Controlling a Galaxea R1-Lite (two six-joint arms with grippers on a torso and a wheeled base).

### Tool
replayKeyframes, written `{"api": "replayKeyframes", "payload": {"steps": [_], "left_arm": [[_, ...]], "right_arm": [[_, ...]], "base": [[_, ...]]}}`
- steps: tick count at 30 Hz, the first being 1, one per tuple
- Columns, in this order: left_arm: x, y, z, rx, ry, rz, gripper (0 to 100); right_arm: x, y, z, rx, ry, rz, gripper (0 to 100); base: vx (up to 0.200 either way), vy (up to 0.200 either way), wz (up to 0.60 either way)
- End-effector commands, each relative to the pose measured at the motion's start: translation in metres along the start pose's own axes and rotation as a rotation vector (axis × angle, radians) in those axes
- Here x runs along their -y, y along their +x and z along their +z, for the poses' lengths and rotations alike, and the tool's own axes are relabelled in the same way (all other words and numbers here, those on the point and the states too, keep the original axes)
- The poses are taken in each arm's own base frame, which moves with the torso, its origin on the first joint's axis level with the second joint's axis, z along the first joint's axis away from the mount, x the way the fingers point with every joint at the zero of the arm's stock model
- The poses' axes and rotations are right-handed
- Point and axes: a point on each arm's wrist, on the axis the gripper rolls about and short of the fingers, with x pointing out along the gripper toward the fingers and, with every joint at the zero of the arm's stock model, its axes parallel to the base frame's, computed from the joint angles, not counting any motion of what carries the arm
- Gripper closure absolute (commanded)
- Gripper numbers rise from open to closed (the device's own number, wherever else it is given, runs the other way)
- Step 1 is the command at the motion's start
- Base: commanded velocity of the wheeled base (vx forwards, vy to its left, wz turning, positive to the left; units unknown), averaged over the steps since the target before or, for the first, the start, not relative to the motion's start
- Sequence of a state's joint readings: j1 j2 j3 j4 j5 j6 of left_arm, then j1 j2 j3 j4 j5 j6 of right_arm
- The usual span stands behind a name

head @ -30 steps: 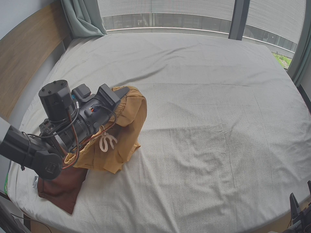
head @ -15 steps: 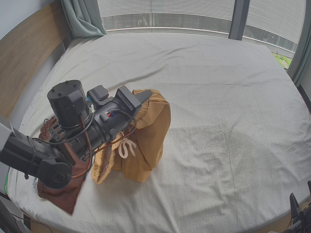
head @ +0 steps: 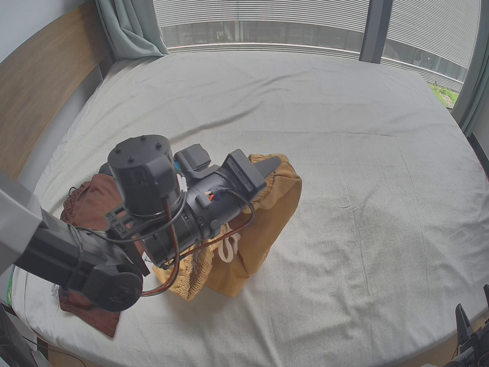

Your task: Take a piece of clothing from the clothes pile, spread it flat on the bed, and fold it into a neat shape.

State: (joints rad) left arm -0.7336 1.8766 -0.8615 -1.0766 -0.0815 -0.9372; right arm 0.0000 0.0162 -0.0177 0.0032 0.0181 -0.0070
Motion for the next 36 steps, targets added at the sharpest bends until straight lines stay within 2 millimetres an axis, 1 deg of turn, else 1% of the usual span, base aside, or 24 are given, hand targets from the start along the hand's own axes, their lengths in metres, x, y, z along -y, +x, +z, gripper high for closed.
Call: {"api": "replayKeyframes", "payload": {"steps": [1,3,7,8,9,11,13,14,15,19,20,21,22,23,24,28,30,32,34,36], "left_arm": [[-0.007,0.012,-0.015,-0.037,-0.004,0.013,100],[-0.009,0.017,-0.018,-0.044,-0.004,0.011,100],[-0.013,0.029,-0.033,-0.077,-0.006,0.012,100],[-0.013,0.030,-0.033,-0.076,-0.006,0.011,100],[-0.014,0.035,-0.039,-0.088,-0.007,0.007,100],[-0.016,0.042,-0.045,-0.097,-0.007,0.004,100],[-0.014,0.047,-0.048,-0.100,-0.007,-0.005,100],[-0.013,0.053,-0.053,-0.109,-0.008,-0.016,100],[-0.012,0.053,-0.054,-0.110,-0.009,-0.020,100],[-0.006,0.064,-0.069,-0.142,-0.018,-0.047,100],[-0.006,0.064,-0.069,-0.142,-0.018,-0.047,100],[-0.003,0.070,-0.072,-0.147,-0.046,-0.054,100],[-0.004,0.071,-0.073,-0.148,-0.049,-0.052,100],[-0.001,0.079,-0.071,-0.146,-0.069,-0.055,100],[-0.001,0.080,-0.071,-0.146,-0.071,-0.055,100],[0.018,0.093,-0.060,-0.132,-0.112,-0.093,100],[0.025,0.094,-0.062,-0.139,-0.117,-0.105,100],[0.041,0.097,-0.065,-0.155,-0.122,-0.132,100],[0.053,0.099,-0.067,-0.165,-0.123,-0.155,100],[0.060,0.102,-0.067,-0.168,-0.124,-0.170,100]], "right_arm": [[0.000,0.000,-0.005,-0.001,-0.001,0.000,0],[0.000,0.000,-0.005,-0.001,-0.001,0.000,0],[0.000,0.000,-0.005,-0.001,-0.001,0.000,0],[0.000,0.000,-0.005,-0.001,-0.001,0.000,0],[0.000,0.000,-0.005,-0.001,-0.001,0.000,0],[0.000,0.000,-0.005,-0.001,-0.001,0.000,0],[0.000,0.000,-0.005,-0.001,-0.001,0.000,0],[0.000,0.000,-0.005,-0.001,0.001,0.000,0],[0.000,0.000,-0.005,-0.001,0.001,0.000,0],[0.000,0.000,-0.005,-0.001,0.001,0.000,0],[0.000,0.000,-0.005,-0.001,0.001,0.000,0],[0.000,0.000,-0.005,-0.001,0.001,0.000,0],[0.000,0.000,-0.005,-0.001,0.001,0.000,0],[0.000,0.000,-0.005,-0.001,0.001,0.000,0],[0.000,0.000,-0.005,-0.001,0.001,0.000,0],[0.000,0.000,-0.005,-0.001,0.001,0.000,0],[0.000,0.000,-0.005,-0.001,0.001,0.000,0],[0.000,0.000,-0.005,-0.001,-0.001,0.000,0],[0.000,0.000,-0.005,-0.001,-0.001,0.000,0],[0.000,0.000,-0.005,-0.001,-0.001,0.000,0]], "base": [[0.000,0.000,0.00],[0.000,0.000,0.00],[0.000,0.000,0.00],[0.000,0.000,0.00],[0.000,0.000,0.00],[0.000,0.000,0.00],[0.000,0.000,0.00],[0.000,0.000,0.00],[0.000,0.000,0.00],[0.000,0.000,0.00],[0.000,0.000,0.00],[0.000,0.000,0.00],[0.000,0.000,0.00],[0.000,0.000,0.00],[0.000,0.000,0.00],[0.000,0.000,0.00],[0.000,0.000,0.00],[0.000,0.000,0.00],[0.000,0.000,0.00],[0.000,0.000,0.00]]}}
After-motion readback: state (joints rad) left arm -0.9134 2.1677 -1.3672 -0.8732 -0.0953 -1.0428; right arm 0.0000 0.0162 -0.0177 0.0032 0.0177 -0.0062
